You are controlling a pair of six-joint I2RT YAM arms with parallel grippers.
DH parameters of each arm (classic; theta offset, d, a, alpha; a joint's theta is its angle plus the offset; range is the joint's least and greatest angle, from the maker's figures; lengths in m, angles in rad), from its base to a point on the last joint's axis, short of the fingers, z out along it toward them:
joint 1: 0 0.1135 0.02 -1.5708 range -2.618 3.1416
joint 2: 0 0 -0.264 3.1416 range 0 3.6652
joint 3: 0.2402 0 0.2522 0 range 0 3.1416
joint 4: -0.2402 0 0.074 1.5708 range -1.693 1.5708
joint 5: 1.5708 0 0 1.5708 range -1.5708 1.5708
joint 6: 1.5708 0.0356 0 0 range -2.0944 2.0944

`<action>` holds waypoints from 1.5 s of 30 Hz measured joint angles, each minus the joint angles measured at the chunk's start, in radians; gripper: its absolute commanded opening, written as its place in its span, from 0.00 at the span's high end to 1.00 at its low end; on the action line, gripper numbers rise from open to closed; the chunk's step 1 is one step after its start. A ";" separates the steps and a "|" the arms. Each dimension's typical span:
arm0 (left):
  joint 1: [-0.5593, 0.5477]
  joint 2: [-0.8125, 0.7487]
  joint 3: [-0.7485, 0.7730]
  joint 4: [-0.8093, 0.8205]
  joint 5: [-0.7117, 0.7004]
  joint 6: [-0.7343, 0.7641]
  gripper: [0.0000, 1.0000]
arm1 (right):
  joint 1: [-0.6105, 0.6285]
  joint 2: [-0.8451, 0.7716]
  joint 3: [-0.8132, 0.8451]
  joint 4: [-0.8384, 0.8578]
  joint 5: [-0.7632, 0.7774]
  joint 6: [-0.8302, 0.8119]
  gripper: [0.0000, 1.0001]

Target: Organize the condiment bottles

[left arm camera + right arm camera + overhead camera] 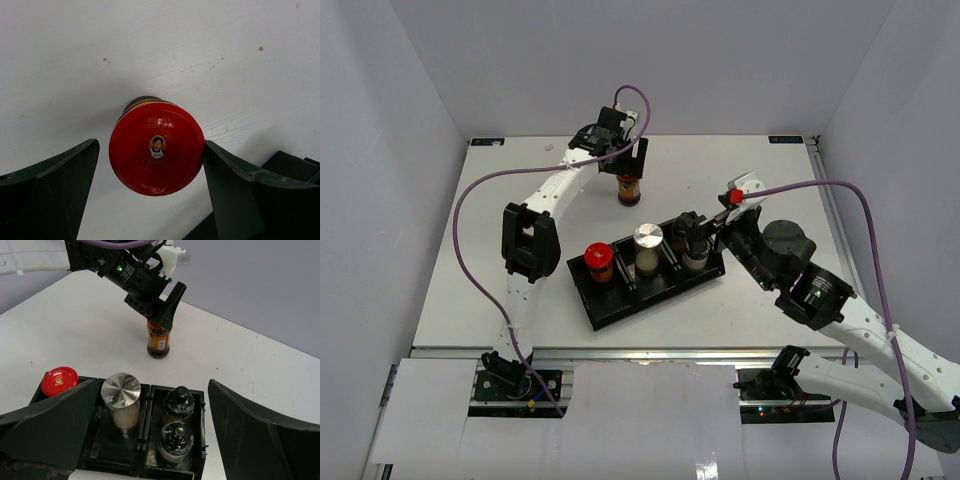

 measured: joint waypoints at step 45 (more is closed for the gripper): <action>-0.027 -0.608 -0.266 -0.244 -0.199 -0.076 1.00 | -0.001 -0.025 -0.040 -0.016 0.031 0.009 0.03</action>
